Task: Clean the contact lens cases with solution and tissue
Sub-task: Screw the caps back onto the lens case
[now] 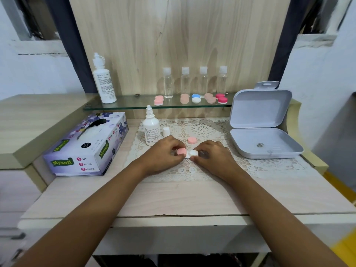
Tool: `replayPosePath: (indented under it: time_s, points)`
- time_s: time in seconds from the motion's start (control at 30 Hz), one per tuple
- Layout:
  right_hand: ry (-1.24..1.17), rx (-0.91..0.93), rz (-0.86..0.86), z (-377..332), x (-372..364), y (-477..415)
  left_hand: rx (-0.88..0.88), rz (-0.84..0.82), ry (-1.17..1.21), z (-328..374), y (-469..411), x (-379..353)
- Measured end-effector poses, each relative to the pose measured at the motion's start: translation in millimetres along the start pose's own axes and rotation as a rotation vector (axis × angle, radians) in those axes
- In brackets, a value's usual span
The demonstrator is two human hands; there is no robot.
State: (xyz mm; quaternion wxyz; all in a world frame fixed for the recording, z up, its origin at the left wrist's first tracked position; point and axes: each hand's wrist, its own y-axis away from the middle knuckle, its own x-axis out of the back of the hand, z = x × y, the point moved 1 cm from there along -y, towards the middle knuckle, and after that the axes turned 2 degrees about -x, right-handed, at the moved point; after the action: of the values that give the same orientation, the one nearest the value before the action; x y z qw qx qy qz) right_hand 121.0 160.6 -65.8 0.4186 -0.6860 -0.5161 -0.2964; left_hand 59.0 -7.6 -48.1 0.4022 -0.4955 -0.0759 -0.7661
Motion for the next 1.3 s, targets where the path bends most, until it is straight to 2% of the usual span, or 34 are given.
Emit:
replayPosePath:
  time_s: [0.23, 0.37, 0.5, 0.97, 1.17, 1.3]
  points:
    - [0.005, 0.002, 0.005, 0, 0, 0, -0.051, 0.058, 0.044, -2, 4, -11]
    - [0.012, 0.002, 0.004, -1, 1, 1, 0.019, 0.108, 0.162, -5, 4, -12]
    - [0.02, 0.003, -0.004, -1, 1, 1, 0.071, 0.166, 0.159, -5, 4, -11]
    - [0.02, 0.001, -0.004, -2, 1, 1, 0.024, 0.107, 0.213, -5, 8, -13]
    - [0.016, -0.004, -0.007, -2, 2, 1, 0.074, 0.146, 0.109, -9, 5, -15]
    - [0.02, -0.007, -0.005, -2, 1, 1, 0.058, 0.114, 0.102, -9, 4, -15]
